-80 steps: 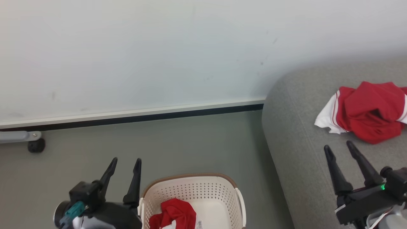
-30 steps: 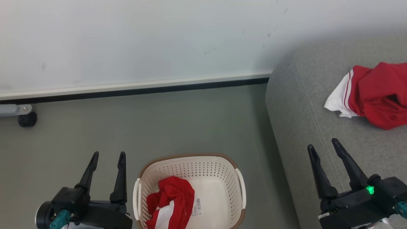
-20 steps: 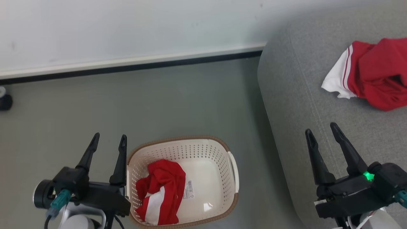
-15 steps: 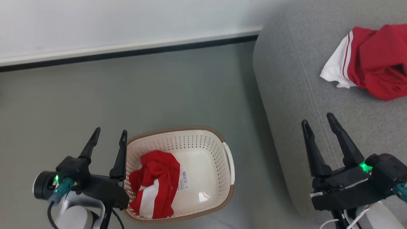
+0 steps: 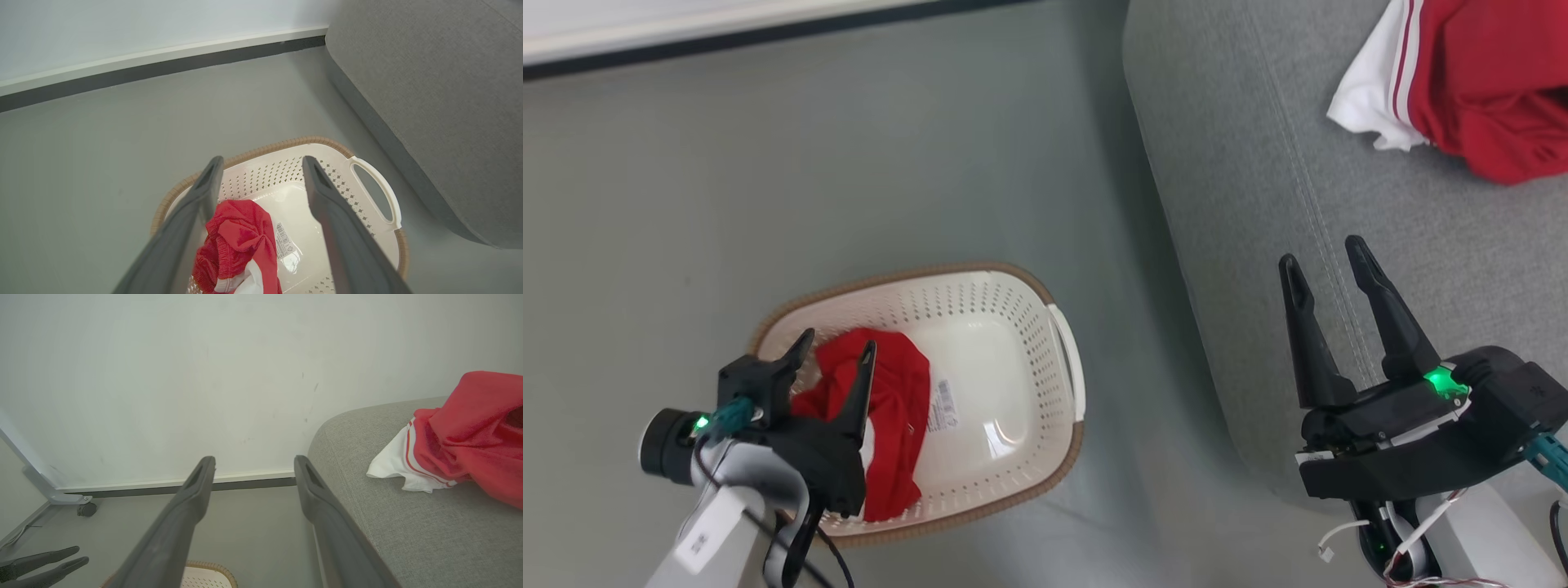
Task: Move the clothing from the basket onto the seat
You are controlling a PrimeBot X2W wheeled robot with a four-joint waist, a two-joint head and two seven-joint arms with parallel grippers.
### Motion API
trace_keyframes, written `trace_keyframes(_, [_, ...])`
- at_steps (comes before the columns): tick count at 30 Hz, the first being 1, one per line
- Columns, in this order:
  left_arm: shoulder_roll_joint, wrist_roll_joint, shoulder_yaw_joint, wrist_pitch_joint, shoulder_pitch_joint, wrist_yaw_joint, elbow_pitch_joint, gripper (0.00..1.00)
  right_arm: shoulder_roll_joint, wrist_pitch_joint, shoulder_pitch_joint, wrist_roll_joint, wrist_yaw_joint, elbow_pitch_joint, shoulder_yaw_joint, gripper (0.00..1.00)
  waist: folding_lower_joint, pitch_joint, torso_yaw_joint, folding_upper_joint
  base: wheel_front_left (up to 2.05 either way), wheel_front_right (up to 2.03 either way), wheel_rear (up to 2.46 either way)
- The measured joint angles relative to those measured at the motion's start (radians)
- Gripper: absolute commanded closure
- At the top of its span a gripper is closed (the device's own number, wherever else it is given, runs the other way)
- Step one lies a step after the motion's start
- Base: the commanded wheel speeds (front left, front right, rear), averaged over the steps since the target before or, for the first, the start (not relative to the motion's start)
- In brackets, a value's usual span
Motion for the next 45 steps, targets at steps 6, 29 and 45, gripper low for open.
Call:
trace_keyframes(6, [-0.019,0.001,-0.023,0.051,-0.066,-0.014,0.104,0.00,0.019,0.000,-0.021,-0.008,0.009,0.000,0.002,0.00,0.0000,0.071,-0.028,0.0000,0.00,0.00,0.00])
trace_keyframes(29, [0.040,0.067,-0.065,0.250,-0.270,-0.028,0.404,0.00,0.124,0.000,-0.121,-0.033,0.044,0.021,0.031,0.00,0.0000,0.321,-0.140,0.0001,0.00,0.00,0.00])
trace_keyframes(45, [-0.007,0.085,-0.113,0.306,-0.327,-0.040,0.529,1.00,0.150,0.000,-0.151,-0.049,0.063,0.083,0.016,0.00,-0.0001,0.364,-0.183,0.0000,0.00,0.00,0.00])
